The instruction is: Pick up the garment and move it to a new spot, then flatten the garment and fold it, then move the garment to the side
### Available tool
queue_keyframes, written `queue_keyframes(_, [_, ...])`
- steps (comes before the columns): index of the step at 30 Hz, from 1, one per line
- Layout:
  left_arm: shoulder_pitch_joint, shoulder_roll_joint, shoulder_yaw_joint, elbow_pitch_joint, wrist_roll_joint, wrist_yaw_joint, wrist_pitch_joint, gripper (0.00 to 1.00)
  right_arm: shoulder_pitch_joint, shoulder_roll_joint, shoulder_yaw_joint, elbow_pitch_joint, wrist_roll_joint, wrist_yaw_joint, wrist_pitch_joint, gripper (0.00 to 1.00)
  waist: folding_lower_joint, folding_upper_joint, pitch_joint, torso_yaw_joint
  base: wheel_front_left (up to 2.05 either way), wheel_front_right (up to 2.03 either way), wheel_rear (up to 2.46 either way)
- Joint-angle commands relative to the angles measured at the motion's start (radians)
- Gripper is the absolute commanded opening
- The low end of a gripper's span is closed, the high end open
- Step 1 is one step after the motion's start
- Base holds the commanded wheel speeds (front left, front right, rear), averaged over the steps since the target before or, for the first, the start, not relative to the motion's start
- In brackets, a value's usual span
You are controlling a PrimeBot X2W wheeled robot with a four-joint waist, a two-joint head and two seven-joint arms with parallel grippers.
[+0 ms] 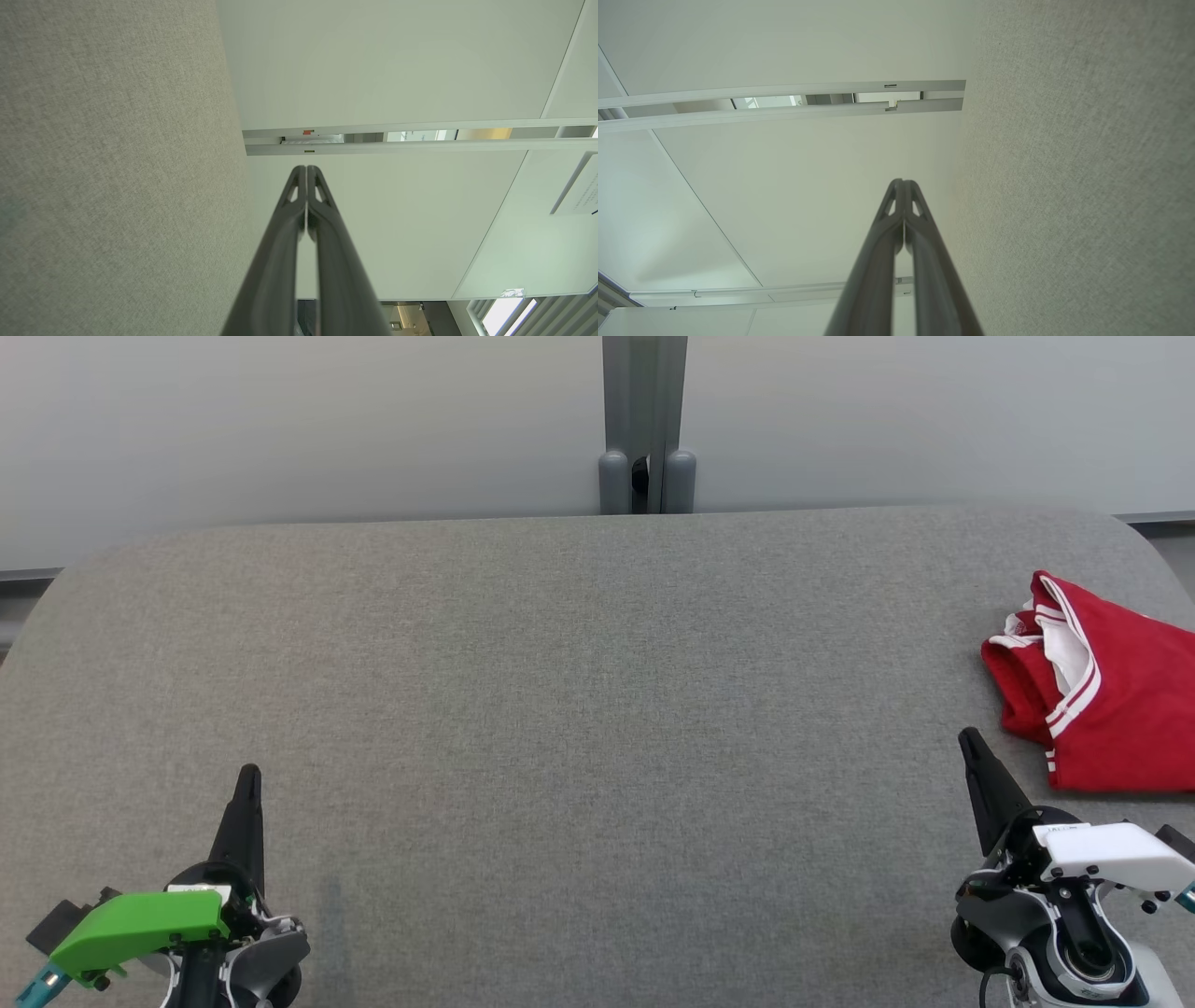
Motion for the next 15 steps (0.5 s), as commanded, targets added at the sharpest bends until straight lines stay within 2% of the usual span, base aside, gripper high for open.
queue_keyframes(1, [-0.011,0.007,0.003,-0.003,-0.001,-0.007,0.004,0.00,0.008,-0.004,-0.002,-0.005,0.006,0.000,0.003,0.00,0.0000,0.0000,0.000,0.000,0.00,0.00,0.00])
queue_keyframes(15, [-0.011,0.007,0.003,-0.003,-0.001,-0.007,0.004,0.00,0.008,-0.004,-0.002,-0.005,0.006,0.000,0.003,0.00,0.0000,0.0000,0.000,0.000,0.00,0.00,0.00])
